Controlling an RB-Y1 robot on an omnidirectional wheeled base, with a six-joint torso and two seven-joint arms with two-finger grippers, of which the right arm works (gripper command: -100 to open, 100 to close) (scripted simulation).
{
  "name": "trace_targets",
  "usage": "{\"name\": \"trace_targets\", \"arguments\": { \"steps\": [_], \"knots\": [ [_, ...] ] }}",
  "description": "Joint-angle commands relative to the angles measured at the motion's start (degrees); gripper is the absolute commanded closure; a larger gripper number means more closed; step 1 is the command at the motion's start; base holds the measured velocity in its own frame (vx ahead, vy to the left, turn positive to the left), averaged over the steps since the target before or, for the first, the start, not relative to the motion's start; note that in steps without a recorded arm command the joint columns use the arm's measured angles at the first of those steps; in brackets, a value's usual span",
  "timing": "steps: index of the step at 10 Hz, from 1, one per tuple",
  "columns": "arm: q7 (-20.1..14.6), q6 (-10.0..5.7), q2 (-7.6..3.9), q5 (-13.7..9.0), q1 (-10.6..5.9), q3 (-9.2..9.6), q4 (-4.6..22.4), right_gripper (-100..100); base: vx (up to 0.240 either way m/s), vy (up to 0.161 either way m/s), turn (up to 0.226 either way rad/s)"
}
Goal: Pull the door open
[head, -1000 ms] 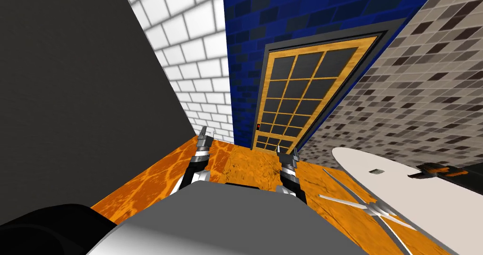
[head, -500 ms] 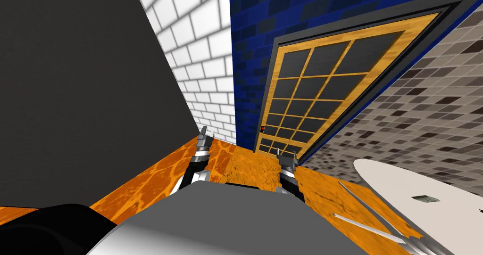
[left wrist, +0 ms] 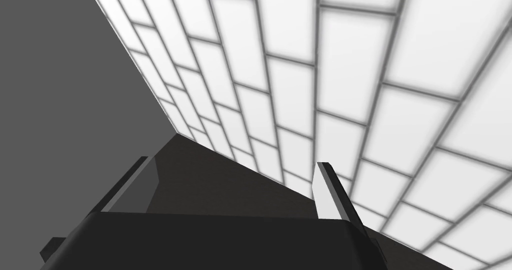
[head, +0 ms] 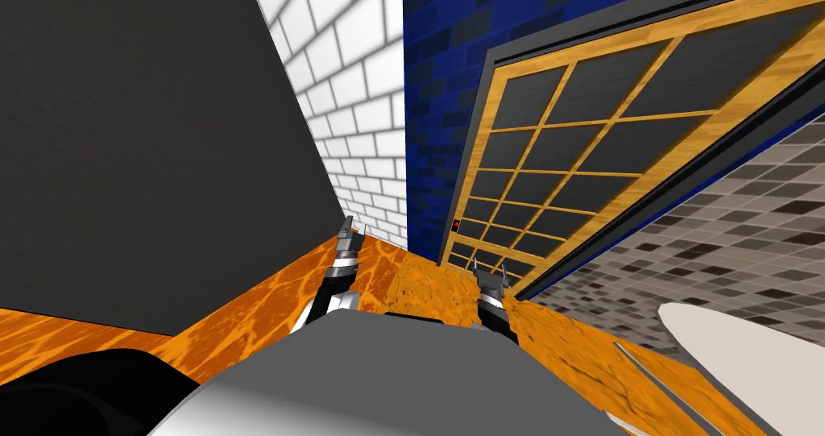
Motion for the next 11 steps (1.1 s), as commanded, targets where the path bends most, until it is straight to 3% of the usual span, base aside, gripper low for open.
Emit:
{"name": "trace_targets", "arguments": {
  "steps": [1, 11],
  "knots": [
    [-1.8, -0.42, -0.15, -1.42, -0.48, 0.25, 1.92, -100, 0.112, -0.014, 0.147],
    [-11.95, -3.45, -1.38, -9.48, -2.83, 1.67, 13.03, -100, 0.101, -0.028, 0.134]
  ]
}}
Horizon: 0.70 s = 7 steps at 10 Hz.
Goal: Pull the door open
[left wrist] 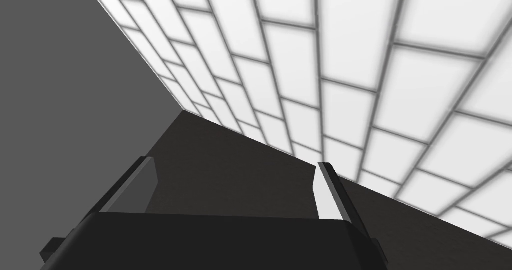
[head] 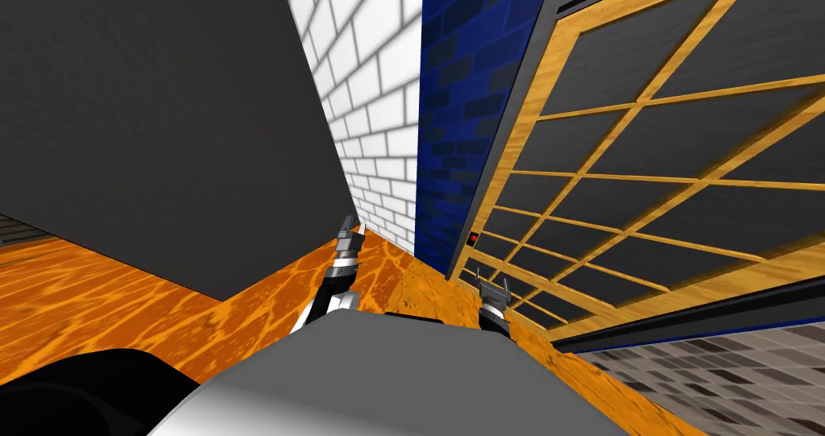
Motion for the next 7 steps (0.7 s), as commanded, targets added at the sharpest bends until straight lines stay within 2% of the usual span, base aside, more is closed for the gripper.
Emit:
{"name": "trace_targets", "arguments": {
  "steps": [1, 4, 6, 7],
  "knots": [
    [-1.61, -0.6, -0.09, -1.15, -0.19, 0.3, 1.6, -100, 0.095, -0.026, 0.125],
    [-5.06, -1.63, -0.47, -3.89, -0.99, 0.78, 5.38, -100, 0.099, -0.038, 0.132],
    [-7.45, -2.34, -0.72, -5.78, -1.54, 1.12, 7.99, -100, 0.15, -0.09, 0.2],
    [-8.15, -2.55, -0.8, -6.34, -1.7, 1.21, 8.75, -100, 0.111, -0.059, 0.088]
  ]
}}
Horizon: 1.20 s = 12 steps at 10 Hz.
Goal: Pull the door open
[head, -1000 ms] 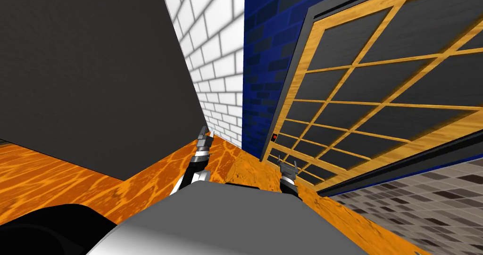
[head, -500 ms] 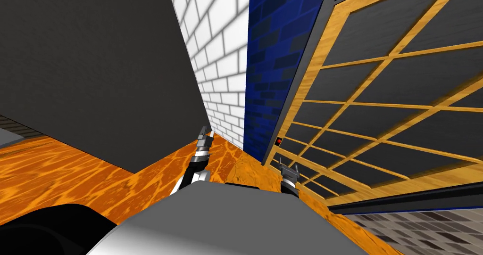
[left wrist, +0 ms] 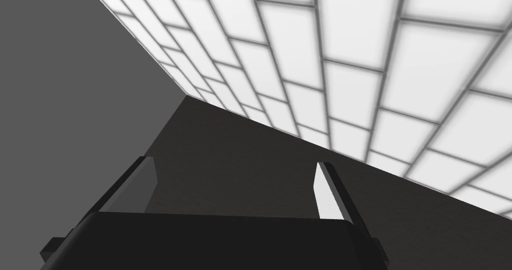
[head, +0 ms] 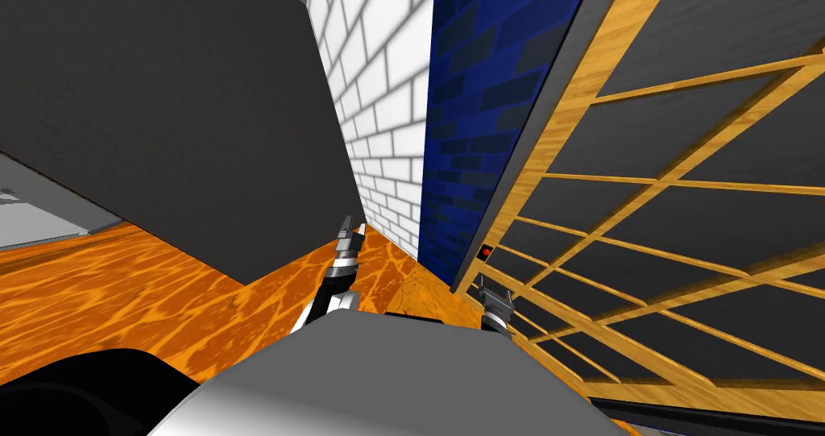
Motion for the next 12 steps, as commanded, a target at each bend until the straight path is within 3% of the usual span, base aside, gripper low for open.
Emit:
{"name": "trace_targets", "arguments": {
  "steps": [1, 2, 6, 7, 8, 12],
  "knots": [
    [-1.8, -0.54, -0.16, -1.42, -0.22, 0.25, 1.7, -100, 0.106, -0.044, 0.136],
    [-1.8, -0.54, -0.16, -1.42, -0.22, 0.25, 1.7, -100, 0.083, -0.036, 0.043],
    [-6.3, -1.88, -0.6, -4.99, -1.26, 0.88, 6.62, -100, 0.107, -0.069, 0.135],
    [-5.87, -1.69, -0.76, -4.48, -1.19, 0.78, 6.23, -100, 0.053, -0.047, 0.032],
    [-7.97, -2.23, -1.87, -4.46, -1.03, 0.92, 7.51, -100, 0.113, 0.009, -0.008],
    [-12.44, -3.3, -4.54, -4.21, -0.55, 1.2, 10.27, -100, 0.164, -0.002, -0.004]
  ]
}}
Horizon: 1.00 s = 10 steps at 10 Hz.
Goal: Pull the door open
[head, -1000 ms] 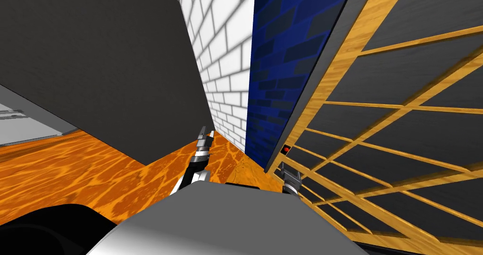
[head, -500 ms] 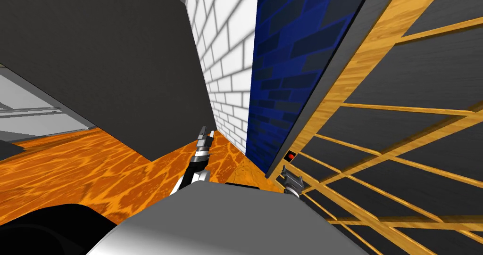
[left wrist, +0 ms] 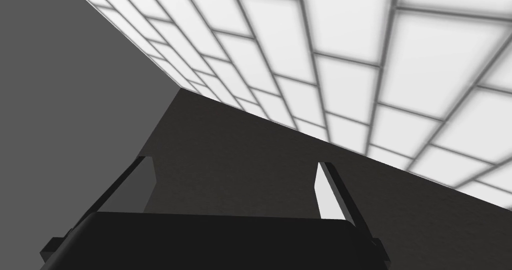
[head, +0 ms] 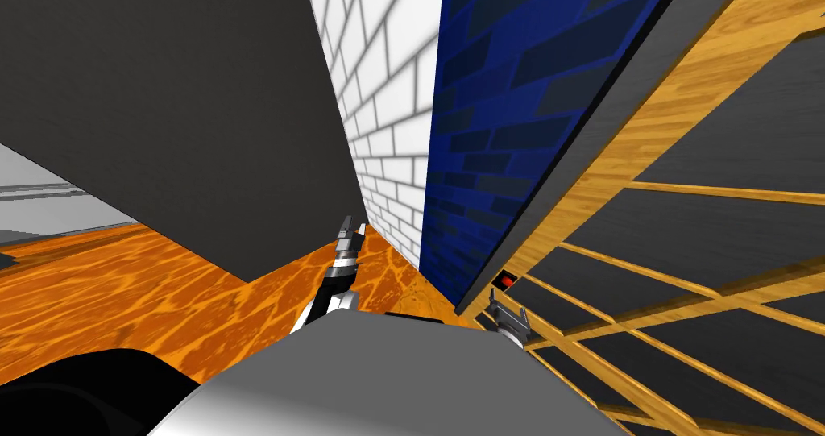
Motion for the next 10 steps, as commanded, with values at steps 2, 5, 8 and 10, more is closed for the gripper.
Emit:
{"name": "trace_targets", "arguments": {
  "steps": [2, 5, 8, 10],
  "knots": [
    [-3.11, -0.82, -1.73, 0.18, 0.15, 0.2, 2.08, -100, 0.101, -0.007, -0.003],
    [-6.54, -1.64, -3.78, 0.37, 0.52, 0.42, 4.2, -100, 0.083, 0.003, -0.005],
    [-9.81, -2.42, -5.73, 0.55, 0.88, 0.62, 6.22, -100, 0.102, -0.004, -0.004],
    [-11.76, -2.89, -6.9, 0.66, 1.09, 0.75, 7.42, -100, 0.101, -0.009, -0.002]
  ]
}}
